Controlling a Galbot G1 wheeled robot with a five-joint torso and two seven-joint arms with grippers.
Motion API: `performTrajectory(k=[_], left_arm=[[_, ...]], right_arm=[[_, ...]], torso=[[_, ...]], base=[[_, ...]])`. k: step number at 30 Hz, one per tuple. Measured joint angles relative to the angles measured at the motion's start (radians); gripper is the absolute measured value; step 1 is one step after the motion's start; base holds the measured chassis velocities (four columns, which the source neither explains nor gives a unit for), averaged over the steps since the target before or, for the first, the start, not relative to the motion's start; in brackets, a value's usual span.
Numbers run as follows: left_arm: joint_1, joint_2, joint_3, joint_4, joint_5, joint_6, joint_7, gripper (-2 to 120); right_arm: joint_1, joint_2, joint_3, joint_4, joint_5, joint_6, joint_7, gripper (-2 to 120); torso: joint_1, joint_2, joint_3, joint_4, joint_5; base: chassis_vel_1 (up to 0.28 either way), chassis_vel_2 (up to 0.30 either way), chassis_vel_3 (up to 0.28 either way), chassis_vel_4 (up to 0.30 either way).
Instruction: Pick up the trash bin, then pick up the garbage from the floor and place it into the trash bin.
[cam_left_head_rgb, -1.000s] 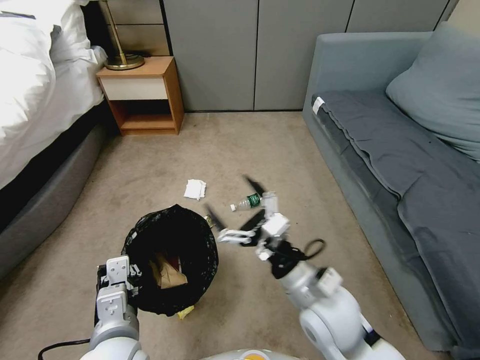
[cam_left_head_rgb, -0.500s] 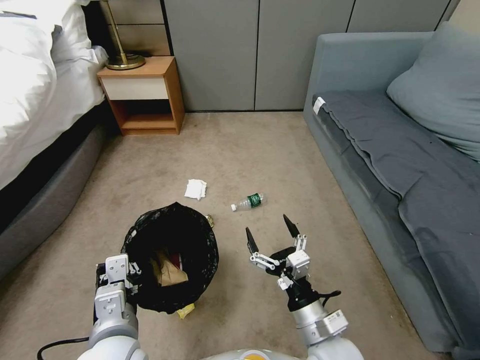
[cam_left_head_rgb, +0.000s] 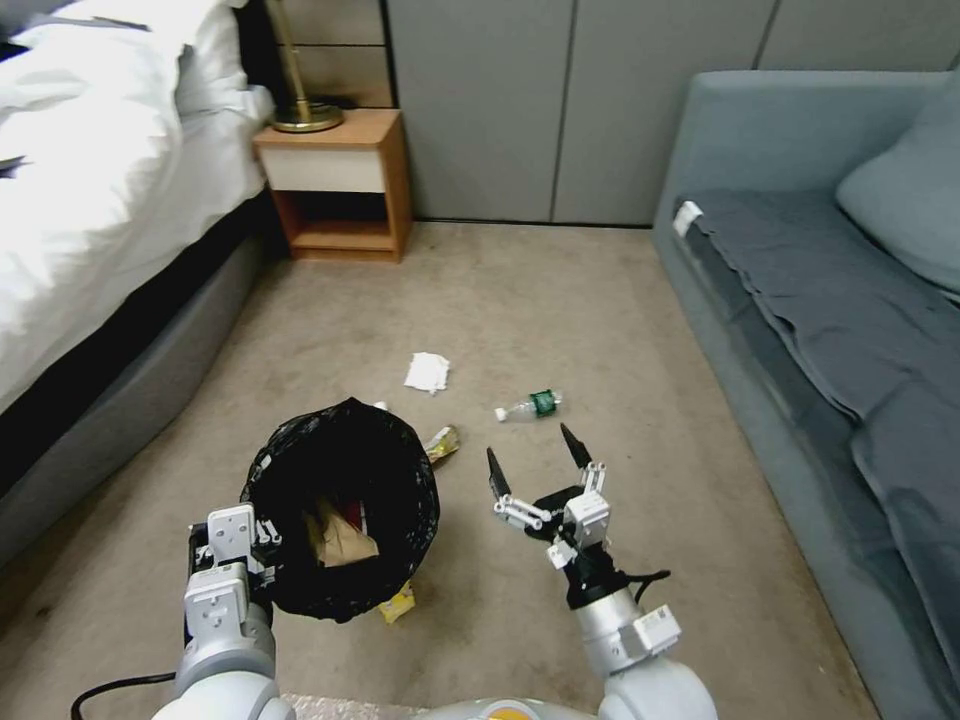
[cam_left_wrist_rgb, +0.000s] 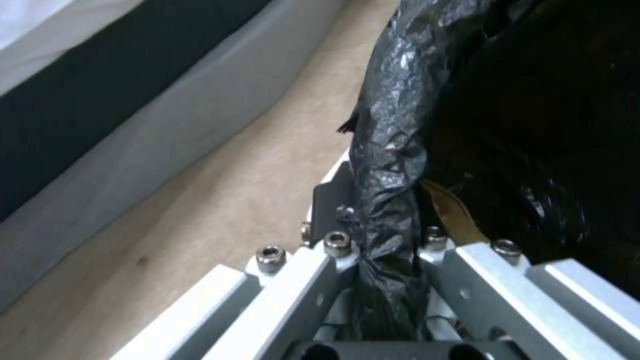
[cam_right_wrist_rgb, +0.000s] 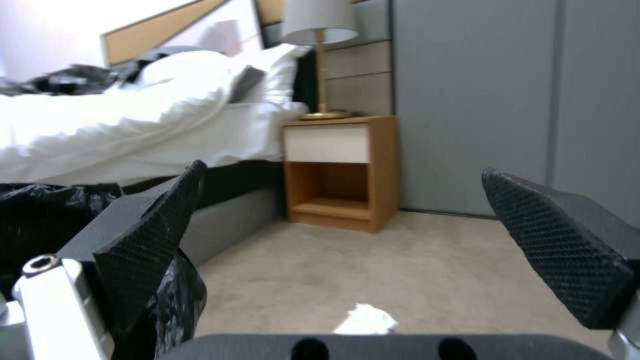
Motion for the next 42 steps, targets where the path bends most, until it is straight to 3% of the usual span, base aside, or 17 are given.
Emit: performTrajectory(k=[20,25,27,30,31,33,38,42], left_arm=[[-0.002,0.001,0.0,0.002,0.002,-0.007,0.0,0],[0.003,0.002,0.001,-0.006,0.002,-0.007,0.0,0],[0.005,0.001,0.0,-0.011,0.002,-0.007,0.0,0],[0.006,0.001,-0.001,-0.011,0.002,-0.007,0.0,0],[0.011,0.0,-0.003,-0.016,0.002,-0.007,0.0,0],[0.014,-0.001,-0.005,-0.017,0.002,-0.007,-0.001,0],[0.016,-0.004,-0.009,-0.017,0.003,-0.007,-0.001,0],[0.01,-0.009,-0.009,-0.005,0.006,-0.007,-0.001,0]], right_arm=[[0.023,-0.016,-0.01,0.012,0.015,-0.053,-0.009,100],[0.065,-0.038,-0.027,0.006,0.066,-0.157,0.014,100],[0.096,-0.052,-0.043,-0.01,0.118,-0.245,0.04,100],[0.102,-0.054,-0.046,-0.015,0.127,-0.259,0.043,100],[0.164,-0.074,-0.079,-0.072,0.22,-0.401,0.056,100],[0.201,-0.083,-0.099,-0.102,0.281,-0.481,0.058,100],[0.271,-0.086,-0.135,-0.16,0.349,-0.588,0.064,100],[0.396,-0.067,-0.193,-0.319,0.407,-0.689,0.087,100]], torso=[[0.0,0.0,0.0,-0.0001,-0.0003],[0.0,0.0,0.0,-0.0003,-0.0004],[0.0,0.0,0.0,-0.0001,-0.0005],[0.0,0.0,0.0,-0.0001,-0.0004],[0.0,0.0,0.0,0.0,-0.0003],[0.0,0.0,0.0,-0.0002,-0.0004],[0.0,0.0,0.0,0.0001,-0.0003],[0.0,0.0,0.0,0.0001,-0.0004]], base=[[0.097,0.09,0.091,0.098],[0.0,0.0,0.0,0.0],[0.0,0.0,0.0,0.0],[0.0,0.0,0.0,0.0],[0.0,0.0,0.0,0.0],[0.0,0.0,0.0,0.0],[0.0,0.0,0.0,0.0],[0.0,0.0,0.0,0.0]])
